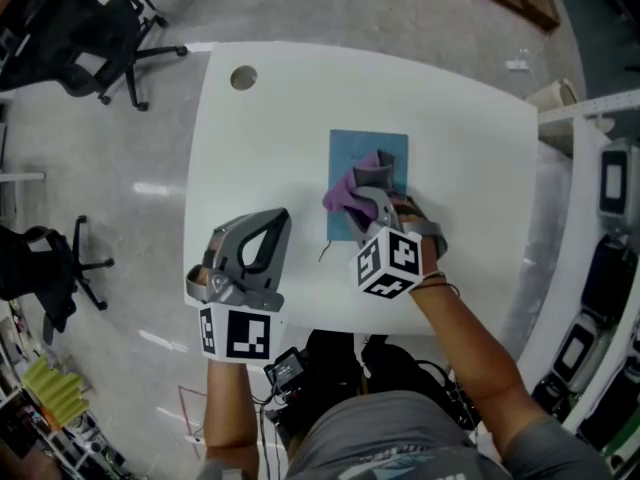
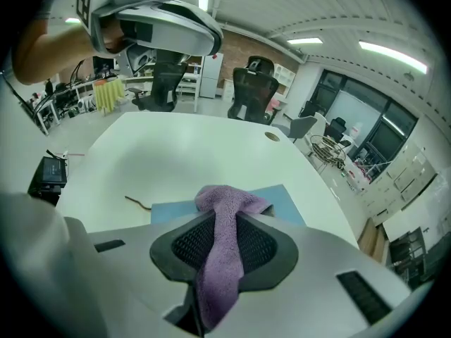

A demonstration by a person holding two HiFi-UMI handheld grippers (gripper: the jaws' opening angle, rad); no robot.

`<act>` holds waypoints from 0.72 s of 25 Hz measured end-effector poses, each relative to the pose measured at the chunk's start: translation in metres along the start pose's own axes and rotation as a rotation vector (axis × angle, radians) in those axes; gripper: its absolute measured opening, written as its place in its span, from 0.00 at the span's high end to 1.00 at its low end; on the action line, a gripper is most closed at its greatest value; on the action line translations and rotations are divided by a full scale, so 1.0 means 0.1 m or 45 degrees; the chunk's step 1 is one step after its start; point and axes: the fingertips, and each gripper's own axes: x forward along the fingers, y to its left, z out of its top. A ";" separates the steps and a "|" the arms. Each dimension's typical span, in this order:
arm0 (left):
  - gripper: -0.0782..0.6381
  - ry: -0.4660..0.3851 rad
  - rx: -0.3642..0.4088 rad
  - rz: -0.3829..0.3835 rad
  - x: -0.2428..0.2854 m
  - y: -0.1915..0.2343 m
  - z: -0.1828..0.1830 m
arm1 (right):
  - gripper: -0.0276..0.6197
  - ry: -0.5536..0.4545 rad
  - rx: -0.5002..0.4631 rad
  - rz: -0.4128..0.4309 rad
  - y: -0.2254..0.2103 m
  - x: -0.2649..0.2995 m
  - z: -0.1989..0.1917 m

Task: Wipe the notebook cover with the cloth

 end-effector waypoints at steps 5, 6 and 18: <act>0.89 0.013 -0.016 0.025 -0.05 0.10 -0.11 | 0.79 -0.044 -0.058 0.041 0.10 0.17 0.30; 0.89 0.014 -0.018 0.027 -0.06 0.11 -0.13 | 0.79 -0.047 -0.064 0.046 0.11 0.19 0.33; 0.89 -0.030 0.011 -0.045 0.12 0.06 0.01 | 0.79 0.007 0.072 -0.011 -0.12 0.02 0.00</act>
